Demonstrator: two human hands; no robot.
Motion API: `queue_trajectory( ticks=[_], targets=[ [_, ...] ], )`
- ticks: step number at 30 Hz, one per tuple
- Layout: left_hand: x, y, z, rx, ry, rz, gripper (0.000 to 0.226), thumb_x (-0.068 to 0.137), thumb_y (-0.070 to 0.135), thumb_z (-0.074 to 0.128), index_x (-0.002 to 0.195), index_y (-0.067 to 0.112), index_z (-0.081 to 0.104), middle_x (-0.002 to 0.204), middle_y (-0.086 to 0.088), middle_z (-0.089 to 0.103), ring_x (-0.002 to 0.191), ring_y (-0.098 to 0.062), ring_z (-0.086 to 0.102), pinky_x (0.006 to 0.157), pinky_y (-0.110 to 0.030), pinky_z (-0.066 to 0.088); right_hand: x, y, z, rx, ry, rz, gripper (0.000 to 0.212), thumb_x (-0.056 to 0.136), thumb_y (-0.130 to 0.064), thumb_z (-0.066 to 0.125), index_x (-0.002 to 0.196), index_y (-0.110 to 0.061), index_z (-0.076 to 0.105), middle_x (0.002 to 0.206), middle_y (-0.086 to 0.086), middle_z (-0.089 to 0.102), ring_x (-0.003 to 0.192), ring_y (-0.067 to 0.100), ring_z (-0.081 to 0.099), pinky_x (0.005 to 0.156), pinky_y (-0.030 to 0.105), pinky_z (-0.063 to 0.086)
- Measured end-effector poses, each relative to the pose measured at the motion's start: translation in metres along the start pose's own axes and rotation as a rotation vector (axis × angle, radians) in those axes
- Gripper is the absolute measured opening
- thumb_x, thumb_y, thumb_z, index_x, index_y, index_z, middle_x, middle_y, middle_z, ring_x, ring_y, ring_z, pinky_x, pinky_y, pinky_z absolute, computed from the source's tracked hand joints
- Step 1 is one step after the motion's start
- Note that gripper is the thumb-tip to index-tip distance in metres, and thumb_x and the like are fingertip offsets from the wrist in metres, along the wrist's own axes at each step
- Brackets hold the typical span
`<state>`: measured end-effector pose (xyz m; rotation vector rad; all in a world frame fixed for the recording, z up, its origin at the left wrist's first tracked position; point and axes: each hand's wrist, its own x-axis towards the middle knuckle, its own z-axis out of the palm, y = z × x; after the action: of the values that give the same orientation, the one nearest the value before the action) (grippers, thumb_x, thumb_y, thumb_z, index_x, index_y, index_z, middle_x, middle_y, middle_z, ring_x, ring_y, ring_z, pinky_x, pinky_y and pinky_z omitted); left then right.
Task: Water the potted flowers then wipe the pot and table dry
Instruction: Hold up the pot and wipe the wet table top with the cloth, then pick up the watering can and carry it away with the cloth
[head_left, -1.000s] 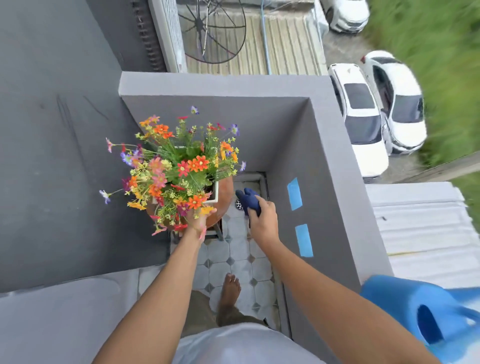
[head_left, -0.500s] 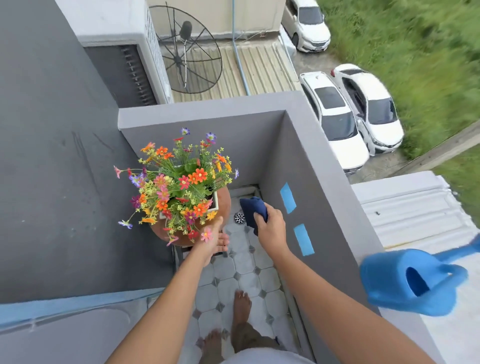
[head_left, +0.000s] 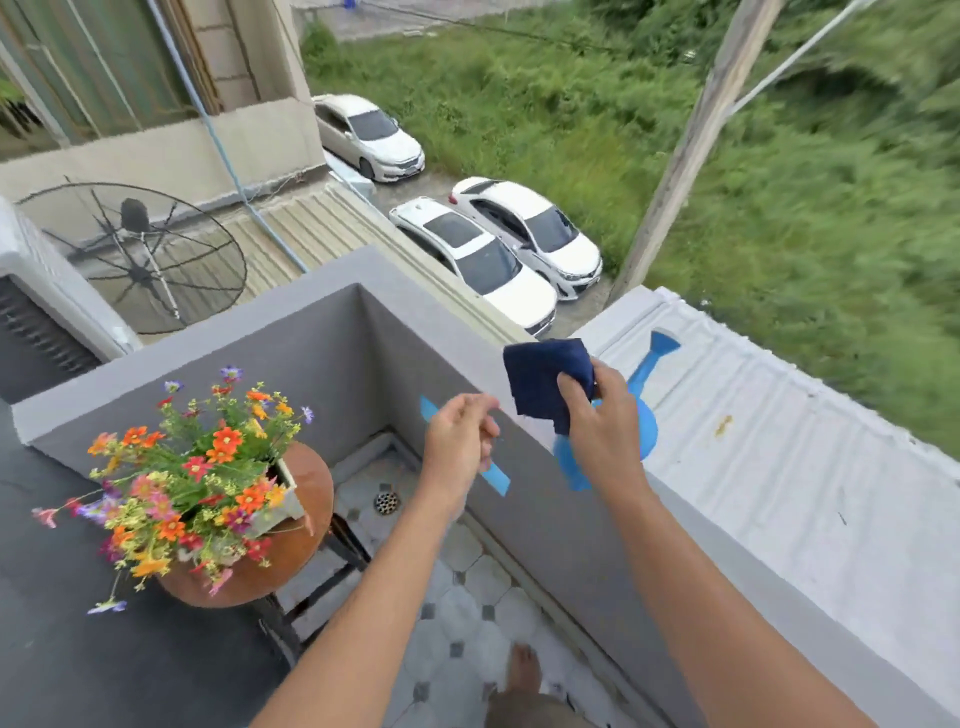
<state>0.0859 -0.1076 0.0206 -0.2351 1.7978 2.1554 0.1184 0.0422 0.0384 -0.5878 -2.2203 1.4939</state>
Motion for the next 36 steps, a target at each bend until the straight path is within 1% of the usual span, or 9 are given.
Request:
queue_trajectory(
  ticks=[3, 7, 10, 13, 17, 22, 27, 31, 36],
  targets=[
    [-0.015, 0.005, 0.055, 0.015, -0.128, -0.024, 0.018, 0.094, 0.020, 0.053, 0.094, 0.007, 0.065, 0.059, 0.002, 0.050, 0.044, -0.011, 0.037, 0.044, -0.027, 0.026, 0.005, -0.001, -0.062, 0.045, 0.158, -0.006, 0.012, 0.097, -0.021, 0.059, 0.107, -0.016, 0.065, 0.104, 0.001, 0.063, 0.087, 0.000, 0.057, 0.072, 0.008, 0.042],
    [-0.023, -0.013, 0.133, -0.016, -0.187, -0.108, 0.017, 0.092, 0.021, 0.057, 0.095, 0.006, 0.065, 0.060, -0.001, 0.050, 0.041, -0.011, 0.036, 0.041, -0.025, 0.027, 0.017, 0.019, -0.132, 0.086, 0.332, 0.021, 0.019, 0.095, -0.028, 0.060, 0.109, -0.016, 0.066, 0.107, 0.005, 0.067, 0.093, 0.017, 0.062, 0.080, 0.036, 0.053],
    [-0.018, -0.031, 0.188, -0.118, -0.168, -0.262, 0.020, 0.092, 0.025, 0.057, 0.095, 0.007, 0.063, 0.060, -0.002, 0.048, 0.039, -0.010, 0.035, 0.040, -0.022, 0.026, 0.028, 0.036, -0.172, 0.110, 0.385, 0.053, 0.016, 0.094, -0.027, 0.059, 0.103, -0.015, 0.065, 0.100, 0.004, 0.063, 0.085, 0.014, 0.055, 0.076, 0.037, 0.048],
    [-0.004, -0.051, 0.227, -0.294, -0.070, -0.413, 0.031, 0.091, 0.041, 0.061, 0.094, 0.010, 0.059, 0.064, 0.001, 0.051, 0.040, -0.009, 0.038, 0.039, -0.022, 0.030, 0.039, 0.049, -0.198, 0.107, 0.385, 0.085, 0.014, 0.096, -0.021, 0.059, 0.106, -0.015, 0.066, 0.105, 0.006, 0.064, 0.088, 0.014, 0.056, 0.077, 0.028, 0.044],
    [0.020, -0.069, 0.252, -0.511, 0.151, -0.429, 0.046, 0.086, 0.059, 0.062, 0.095, 0.015, 0.060, 0.092, 0.001, 0.063, 0.055, -0.010, 0.045, 0.043, -0.022, 0.037, 0.055, 0.063, -0.212, 0.117, 0.342, 0.106, 0.013, 0.097, -0.018, 0.059, 0.109, -0.019, 0.064, 0.113, 0.008, 0.065, 0.099, 0.018, 0.059, 0.083, 0.028, 0.046],
    [0.032, -0.072, 0.257, -0.531, 0.295, -0.344, 0.036, 0.095, 0.051, 0.052, 0.091, 0.016, 0.062, 0.093, 0.005, 0.064, 0.055, -0.010, 0.039, 0.047, -0.023, 0.031, 0.071, 0.065, -0.200, 0.131, 0.225, 0.101, 0.012, 0.097, -0.020, 0.059, 0.106, -0.028, 0.064, 0.116, 0.004, 0.064, 0.099, 0.011, 0.059, 0.081, 0.025, 0.045],
    [0.039, -0.072, 0.224, -0.386, 0.387, -0.231, 0.039, 0.099, 0.048, 0.046, 0.085, 0.014, 0.058, 0.079, 0.003, 0.055, 0.055, -0.011, 0.037, 0.047, -0.025, 0.031, 0.074, 0.054, -0.169, 0.176, 0.070, 0.022, 0.033, 0.097, -0.014, 0.058, 0.101, -0.047, 0.060, 0.117, -0.002, 0.062, 0.095, 0.000, 0.060, 0.072, 0.022, 0.053],
    [0.040, -0.058, 0.166, -0.283, 0.444, -0.121, 0.043, 0.100, 0.050, 0.042, 0.079, 0.015, 0.053, 0.071, 0.003, 0.048, 0.048, -0.010, 0.035, 0.039, -0.022, 0.029, 0.069, 0.048, -0.125, 0.146, -0.078, -0.006, 0.038, 0.094, -0.020, 0.057, 0.107, -0.055, 0.061, 0.114, -0.017, 0.059, 0.108, 0.016, 0.061, 0.089, 0.047, 0.055],
    [0.046, -0.049, 0.082, -0.091, 0.548, -0.054, 0.050, 0.100, 0.055, 0.036, 0.075, 0.014, 0.049, 0.066, 0.003, 0.044, 0.048, -0.012, 0.037, 0.045, -0.026, 0.034, 0.053, 0.027, -0.044, 0.108, -0.266, -0.066, 0.036, 0.094, -0.024, 0.058, 0.114, -0.055, 0.059, 0.114, -0.017, 0.056, 0.112, 0.008, 0.057, 0.095, 0.047, 0.052]
  ],
)
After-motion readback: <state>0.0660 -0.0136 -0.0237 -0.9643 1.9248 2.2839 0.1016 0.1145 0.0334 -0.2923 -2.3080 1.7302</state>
